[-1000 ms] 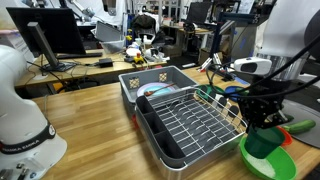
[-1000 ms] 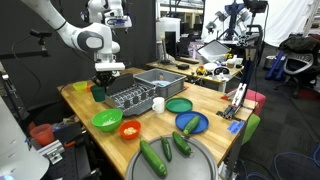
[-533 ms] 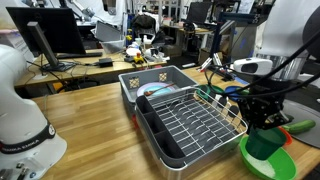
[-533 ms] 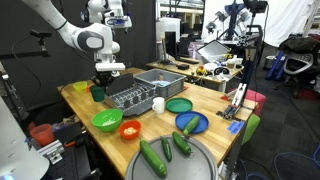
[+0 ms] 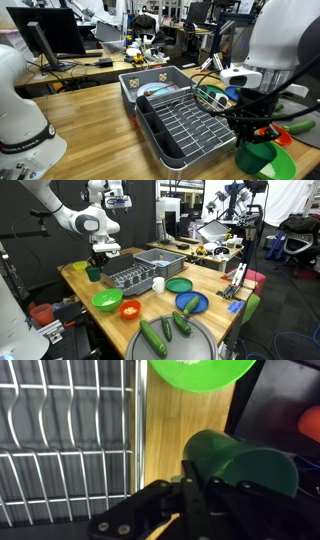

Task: Pick up the green cup and put it at the edge of the table

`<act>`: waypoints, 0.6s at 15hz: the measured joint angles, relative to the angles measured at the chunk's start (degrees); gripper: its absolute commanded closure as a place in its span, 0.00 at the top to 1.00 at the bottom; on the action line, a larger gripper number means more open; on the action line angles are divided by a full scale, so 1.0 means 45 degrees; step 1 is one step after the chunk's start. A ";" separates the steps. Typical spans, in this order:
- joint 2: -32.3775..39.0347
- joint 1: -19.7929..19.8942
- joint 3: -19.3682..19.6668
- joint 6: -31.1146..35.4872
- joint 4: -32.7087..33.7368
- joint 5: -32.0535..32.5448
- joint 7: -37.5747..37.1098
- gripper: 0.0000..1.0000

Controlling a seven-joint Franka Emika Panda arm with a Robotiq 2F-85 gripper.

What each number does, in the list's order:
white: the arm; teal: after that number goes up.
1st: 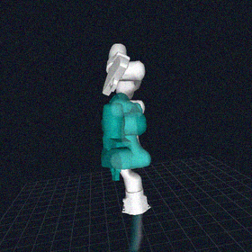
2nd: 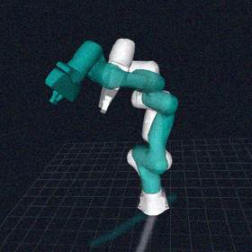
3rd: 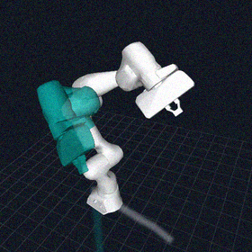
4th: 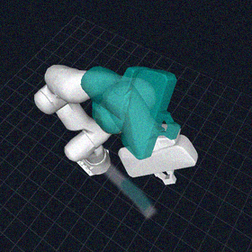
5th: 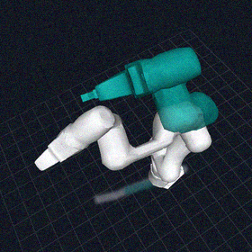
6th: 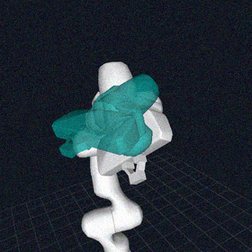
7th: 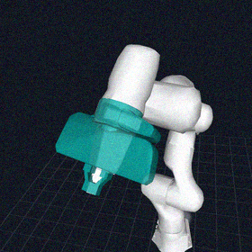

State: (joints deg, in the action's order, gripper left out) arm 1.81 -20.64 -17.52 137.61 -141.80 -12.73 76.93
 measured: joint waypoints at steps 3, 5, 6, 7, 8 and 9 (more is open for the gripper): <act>0.1154 -0.0273 -0.0626 0.0302 0.0614 0.0608 0.0063 0.01; 0.1977 -0.0284 -0.0895 0.0499 0.0987 0.0847 0.0228 0.01; 0.2405 -0.0273 -0.1007 0.0633 0.1173 0.0852 0.0440 0.01; 0.2807 -0.0255 -0.1115 0.0791 0.1351 0.0852 0.0677 0.01; 0.3213 -0.0211 -0.1262 0.0993 0.1534 0.0832 0.0974 0.01; 0.3577 -0.0163 -0.1418 0.1159 0.1718 0.0833 0.1245 0.01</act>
State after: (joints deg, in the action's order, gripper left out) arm 17.91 -21.38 -23.89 142.83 -134.07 -8.98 82.53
